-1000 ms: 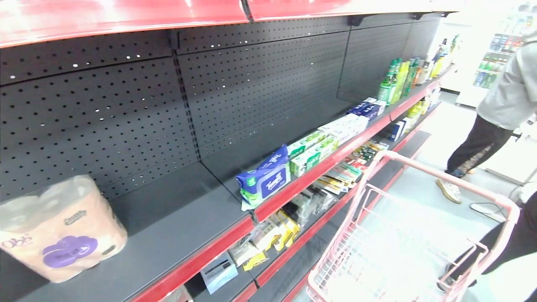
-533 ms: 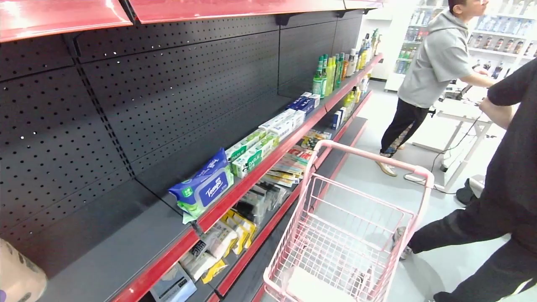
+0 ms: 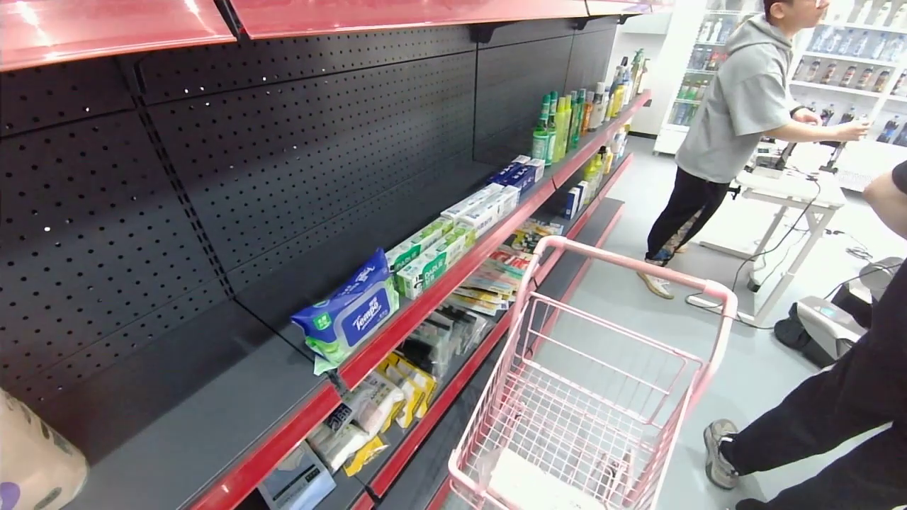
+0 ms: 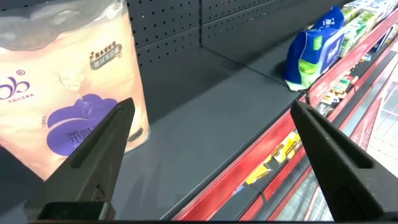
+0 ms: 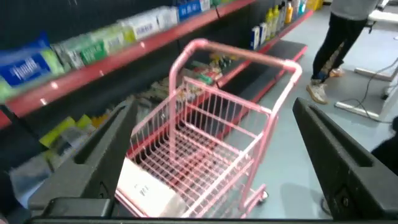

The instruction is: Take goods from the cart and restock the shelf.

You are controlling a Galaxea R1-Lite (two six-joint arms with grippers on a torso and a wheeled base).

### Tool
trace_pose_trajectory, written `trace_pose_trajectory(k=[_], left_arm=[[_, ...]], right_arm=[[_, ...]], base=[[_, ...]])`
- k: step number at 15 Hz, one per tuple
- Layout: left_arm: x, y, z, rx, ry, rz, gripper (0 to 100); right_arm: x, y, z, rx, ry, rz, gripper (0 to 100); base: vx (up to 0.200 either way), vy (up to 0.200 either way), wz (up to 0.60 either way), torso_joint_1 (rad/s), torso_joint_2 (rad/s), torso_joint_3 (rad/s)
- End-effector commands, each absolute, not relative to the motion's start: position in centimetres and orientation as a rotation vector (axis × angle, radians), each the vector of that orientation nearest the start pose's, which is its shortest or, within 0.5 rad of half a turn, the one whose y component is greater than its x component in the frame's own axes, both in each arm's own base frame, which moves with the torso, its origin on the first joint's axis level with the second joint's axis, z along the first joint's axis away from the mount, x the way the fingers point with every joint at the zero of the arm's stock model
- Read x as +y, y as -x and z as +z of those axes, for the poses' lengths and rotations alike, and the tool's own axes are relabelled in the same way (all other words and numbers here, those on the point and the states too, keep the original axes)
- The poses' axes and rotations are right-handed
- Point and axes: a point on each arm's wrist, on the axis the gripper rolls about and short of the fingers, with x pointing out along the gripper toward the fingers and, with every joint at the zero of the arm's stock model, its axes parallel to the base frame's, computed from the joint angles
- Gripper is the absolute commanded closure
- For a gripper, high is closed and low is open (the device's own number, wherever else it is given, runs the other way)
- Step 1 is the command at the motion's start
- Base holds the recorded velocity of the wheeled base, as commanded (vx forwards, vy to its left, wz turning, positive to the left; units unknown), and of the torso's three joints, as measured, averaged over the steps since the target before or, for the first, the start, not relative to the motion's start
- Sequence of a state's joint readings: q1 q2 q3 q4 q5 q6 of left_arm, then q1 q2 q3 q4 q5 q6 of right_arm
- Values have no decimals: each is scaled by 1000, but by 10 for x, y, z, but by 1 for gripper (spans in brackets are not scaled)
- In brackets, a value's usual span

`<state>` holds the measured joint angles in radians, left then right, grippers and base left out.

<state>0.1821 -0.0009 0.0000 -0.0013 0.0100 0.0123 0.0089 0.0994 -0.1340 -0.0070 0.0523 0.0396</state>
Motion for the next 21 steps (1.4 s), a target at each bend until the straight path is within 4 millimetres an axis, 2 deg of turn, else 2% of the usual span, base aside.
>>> trace_pose_trajectory(k=[1,3,5,7,8,9,10,14,18,21], left_arm=[[-4,22,76,0,-14,193,0],[-4,22,76,0,-12,193,0],[-4,22,76,0,-12,193,0],[-4,22,76,0,-12,193,0],[-4,22,76,0,-14,193,0],[-4,22,76,0,-14,193,0],[-4,22,76,0,-14,193,0],[-4,22,76,0,-14,193,0],[-4,22,76,0,-14,193,0],[-4,22,76,0,-12,193,0]], right_arm=[[2,-43,253,40,-172,84,0],[1,-94,238,240,147,28,0],[5,-147,215,453,126,104,0],[30,-183,176,662,159,275,0],[37,-196,166,720,160,314,0],[53,-224,139,843,150,445,0],[66,-237,119,915,180,522,0],[101,-272,71,1020,361,684,0],[134,-274,40,1085,455,798,0],[146,-274,26,1117,482,833,0]], base=[[0,0,0,0,0,0],[0,0,0,0,0,0],[0,0,0,0,0,0],[0,0,0,0,0,0],[0,0,0,0,0,0],[0,0,0,0,0,0],[0,0,0,0,0,0],[0,0,0,0,0,0],[0,0,0,0,0,0],[0,0,0,-12,17,15]])
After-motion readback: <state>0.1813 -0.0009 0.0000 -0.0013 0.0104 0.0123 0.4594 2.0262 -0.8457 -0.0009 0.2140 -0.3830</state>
